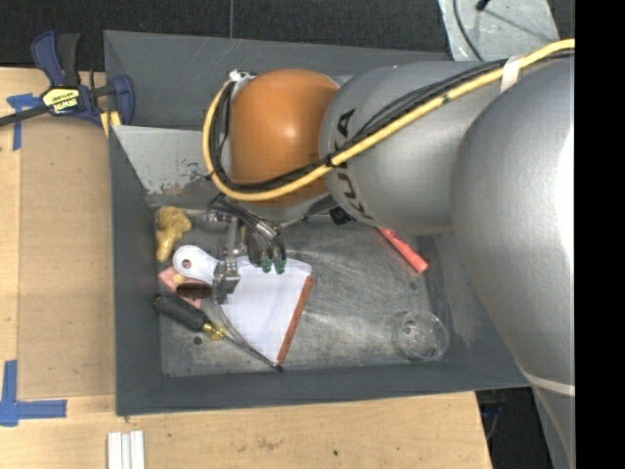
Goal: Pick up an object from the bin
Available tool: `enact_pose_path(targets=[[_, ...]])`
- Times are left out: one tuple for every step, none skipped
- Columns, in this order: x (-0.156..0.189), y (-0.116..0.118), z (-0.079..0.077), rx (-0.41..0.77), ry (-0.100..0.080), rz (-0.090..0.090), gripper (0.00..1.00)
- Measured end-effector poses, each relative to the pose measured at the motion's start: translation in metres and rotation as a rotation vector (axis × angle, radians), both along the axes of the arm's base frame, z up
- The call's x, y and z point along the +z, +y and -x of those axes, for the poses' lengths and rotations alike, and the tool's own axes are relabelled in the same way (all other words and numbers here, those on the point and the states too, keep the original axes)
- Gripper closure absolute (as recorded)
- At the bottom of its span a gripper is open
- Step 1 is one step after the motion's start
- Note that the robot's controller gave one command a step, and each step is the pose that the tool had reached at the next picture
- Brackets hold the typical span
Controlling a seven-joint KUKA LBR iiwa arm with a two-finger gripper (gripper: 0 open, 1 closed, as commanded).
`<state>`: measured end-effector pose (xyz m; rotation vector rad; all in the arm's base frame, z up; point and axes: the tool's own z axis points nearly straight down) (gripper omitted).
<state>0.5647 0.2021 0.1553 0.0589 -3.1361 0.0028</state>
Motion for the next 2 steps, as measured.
enact_pose_path(targets=[[-0.011,0.041,0.029,-0.146,-0.007,-0.002,0.0],[-0.08,0.042,0.034,-0.106,-0.036,-0.015,0.0]])
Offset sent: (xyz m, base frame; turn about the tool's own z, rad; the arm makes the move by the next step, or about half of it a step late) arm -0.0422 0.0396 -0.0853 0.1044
